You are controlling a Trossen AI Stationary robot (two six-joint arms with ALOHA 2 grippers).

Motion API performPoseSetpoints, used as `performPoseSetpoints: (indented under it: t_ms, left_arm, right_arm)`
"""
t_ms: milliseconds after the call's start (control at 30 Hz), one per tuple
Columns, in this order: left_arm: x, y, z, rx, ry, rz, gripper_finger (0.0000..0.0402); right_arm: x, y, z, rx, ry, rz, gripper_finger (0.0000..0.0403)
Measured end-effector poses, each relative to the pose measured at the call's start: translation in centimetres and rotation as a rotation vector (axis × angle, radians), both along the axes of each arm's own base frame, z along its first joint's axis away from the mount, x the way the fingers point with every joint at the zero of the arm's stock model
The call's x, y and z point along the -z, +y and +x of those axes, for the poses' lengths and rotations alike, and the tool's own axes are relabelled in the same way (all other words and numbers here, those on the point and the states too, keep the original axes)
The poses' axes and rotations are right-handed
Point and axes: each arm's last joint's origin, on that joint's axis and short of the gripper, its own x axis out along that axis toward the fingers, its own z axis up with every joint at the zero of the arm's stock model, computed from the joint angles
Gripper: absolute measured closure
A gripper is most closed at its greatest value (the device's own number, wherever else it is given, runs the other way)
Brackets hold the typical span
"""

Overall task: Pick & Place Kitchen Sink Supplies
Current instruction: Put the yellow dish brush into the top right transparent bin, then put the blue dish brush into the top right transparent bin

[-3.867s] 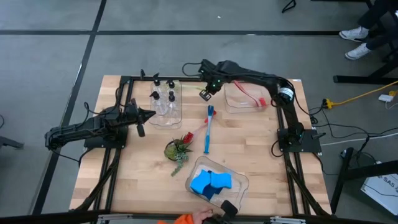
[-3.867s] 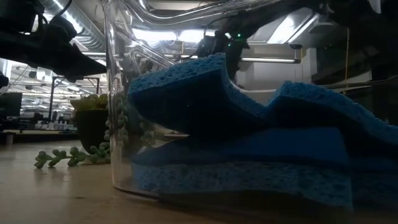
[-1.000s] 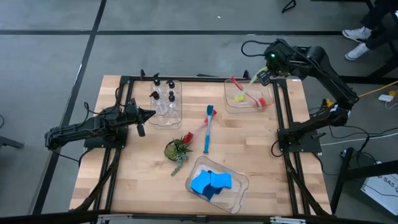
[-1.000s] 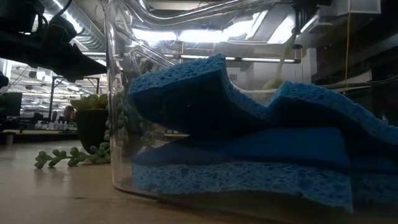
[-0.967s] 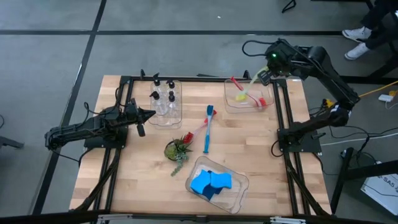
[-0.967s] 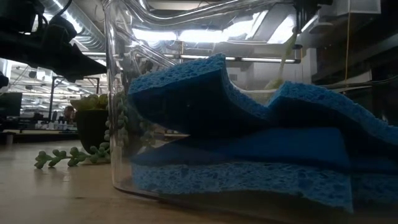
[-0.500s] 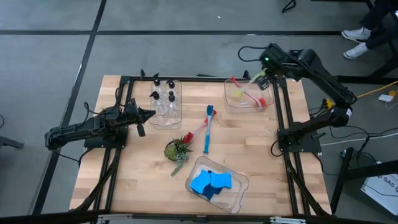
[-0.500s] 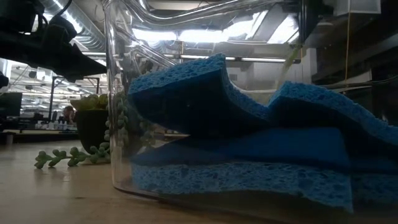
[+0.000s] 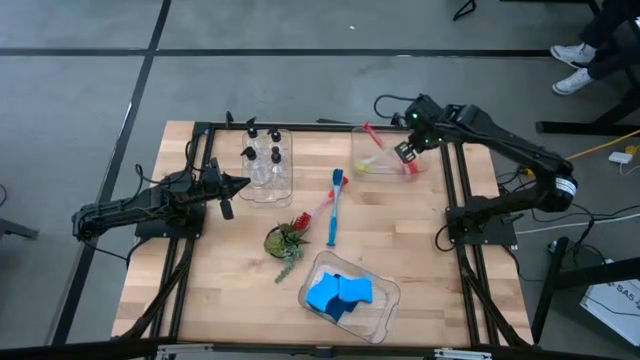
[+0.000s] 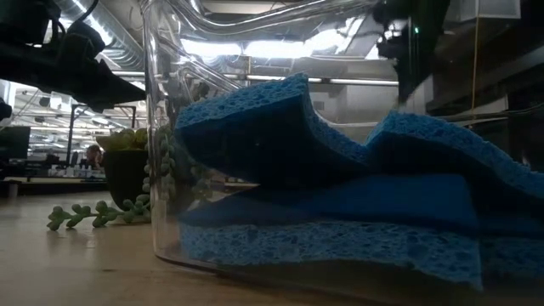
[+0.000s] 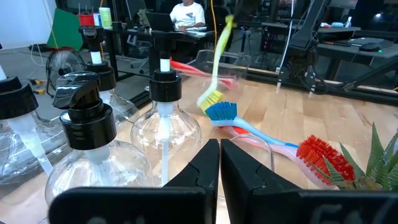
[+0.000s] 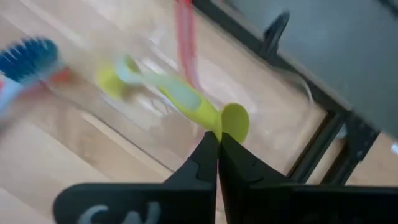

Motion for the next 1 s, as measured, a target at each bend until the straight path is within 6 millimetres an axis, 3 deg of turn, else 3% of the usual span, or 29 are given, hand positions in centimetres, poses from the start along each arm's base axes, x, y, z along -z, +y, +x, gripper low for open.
performPoseSetpoints:
  t_ms: [233,367,767,1000]
  left_arm:
    - [0.0,0.0,0.0,0.0,0.0,0.0,0.039]
    - [0.0,0.0,0.0,0.0,0.0,0.0,0.0389]
    - [0.0,0.0,0.0,0.0,0.0,0.0,0.039]
    - [0.0,0.0,0.0,0.0,0.0,0.0,0.0393]
  right_arm:
    - [3.5,0.2,-0.8,0.052,0.043,0.064,0.0362]
    - [4.3,0.3,-0.9,0.054,0.052,0.07,0.0333]
    - [3.8,-0.2,0.0,0.042,-0.039,0.004,0.0199]
    - [1.9,0.7,1.9,-0.022,-0.133,-0.106,0.0139]
